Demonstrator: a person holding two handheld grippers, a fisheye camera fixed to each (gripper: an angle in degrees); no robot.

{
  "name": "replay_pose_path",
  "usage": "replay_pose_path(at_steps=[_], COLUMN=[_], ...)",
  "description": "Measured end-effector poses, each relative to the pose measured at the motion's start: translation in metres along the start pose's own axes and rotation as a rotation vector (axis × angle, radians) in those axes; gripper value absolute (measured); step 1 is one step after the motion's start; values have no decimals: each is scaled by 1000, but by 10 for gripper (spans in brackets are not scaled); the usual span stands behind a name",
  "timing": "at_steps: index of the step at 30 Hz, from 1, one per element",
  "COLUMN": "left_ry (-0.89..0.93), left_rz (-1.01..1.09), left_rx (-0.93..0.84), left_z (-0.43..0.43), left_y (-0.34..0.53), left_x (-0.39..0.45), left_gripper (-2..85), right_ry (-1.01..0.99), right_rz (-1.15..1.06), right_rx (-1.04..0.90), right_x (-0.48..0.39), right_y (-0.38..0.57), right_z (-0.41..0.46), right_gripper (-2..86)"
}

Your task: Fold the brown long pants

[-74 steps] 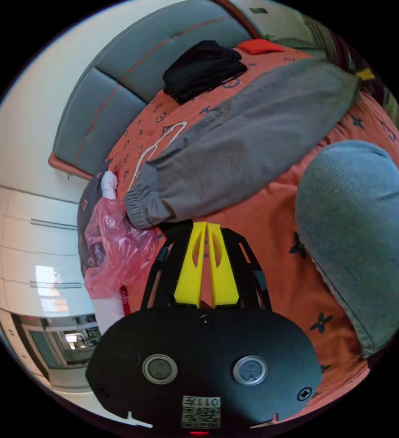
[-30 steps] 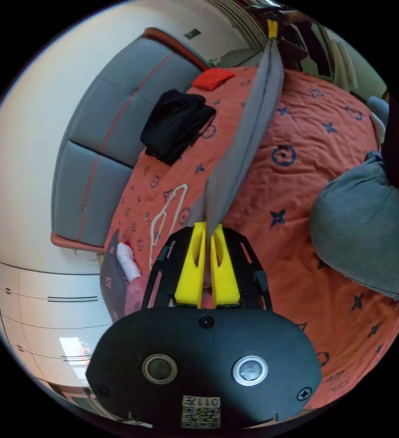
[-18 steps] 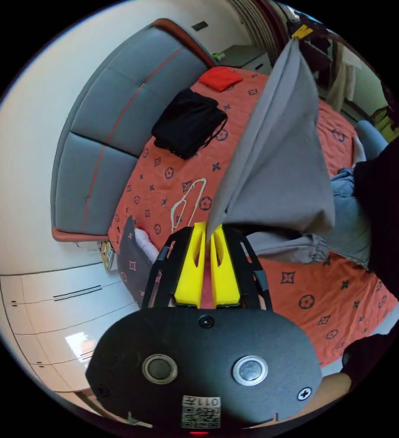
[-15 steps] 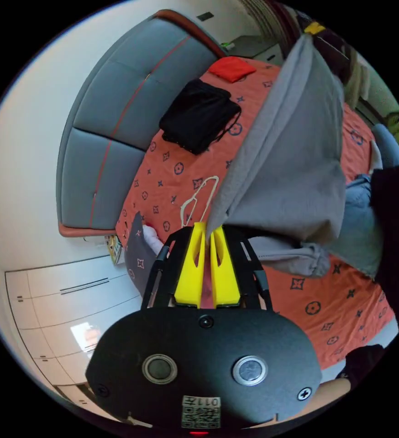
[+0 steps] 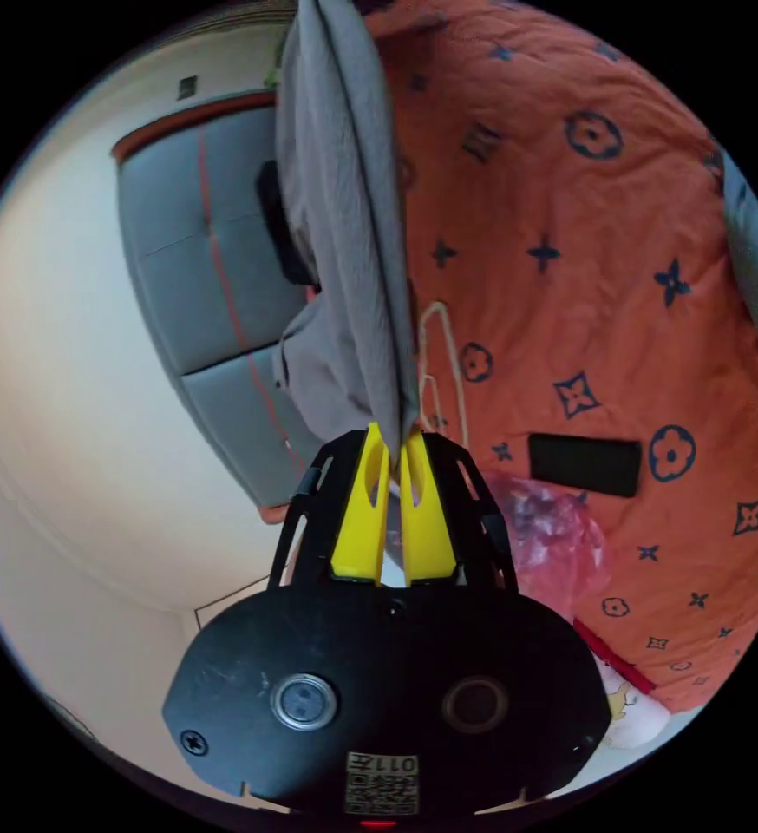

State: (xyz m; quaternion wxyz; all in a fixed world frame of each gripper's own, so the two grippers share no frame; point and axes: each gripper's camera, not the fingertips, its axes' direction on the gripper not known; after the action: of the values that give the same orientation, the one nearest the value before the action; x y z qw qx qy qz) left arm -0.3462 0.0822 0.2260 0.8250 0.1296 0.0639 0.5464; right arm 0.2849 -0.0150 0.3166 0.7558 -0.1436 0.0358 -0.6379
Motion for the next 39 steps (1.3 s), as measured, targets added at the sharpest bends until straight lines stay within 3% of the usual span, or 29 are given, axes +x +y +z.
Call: replay_pose_path(at_steps=[6, 10, 14, 20, 23, 26, 31, 34, 36, 39], left_ry=[240, 190, 128, 204, 274, 405, 740, 986, 1079, 1095], left_rz=[119, 67, 85, -48, -262, -616, -1321, -1554, -1647, -1667], left_rx=[-79, -66, -91, -248, -328, -263, 193, 523, 580, 474], left_z=[40, 44, 43, 45, 46, 35, 12, 25, 40, 55], left_y=[-48, -45, -33, 40, 88, 120, 143, 137, 128, 111], left_x=[115, 137, 153, 149, 133, 92, 29, 38, 53, 81], left_gripper=[6, 20, 46, 61, 39, 19, 5, 2, 2, 1], right_ry=[-139, -156, -143, -331, -331, -200, 48, 124, 75, 72], right_rz=[48, 229, 242, 466, 608, 569, 286, 217, 180, 32], right_rx=[-102, -87, -102, -105, -113, -112, -106, -118, -131, -149], right_x=[-104, -115, -127, -127, -130, -141, -168, -169, -167, -175], right_y=[-41, -46, -48, -15, 4, 2, -41, -61, -69, -71], right_z=[64, 71, 66, 43, 38, 41, 61, 76, 84, 87], right_gripper=[27, 43, 76, 137, 133, 127, 121, 108, 88, 49])
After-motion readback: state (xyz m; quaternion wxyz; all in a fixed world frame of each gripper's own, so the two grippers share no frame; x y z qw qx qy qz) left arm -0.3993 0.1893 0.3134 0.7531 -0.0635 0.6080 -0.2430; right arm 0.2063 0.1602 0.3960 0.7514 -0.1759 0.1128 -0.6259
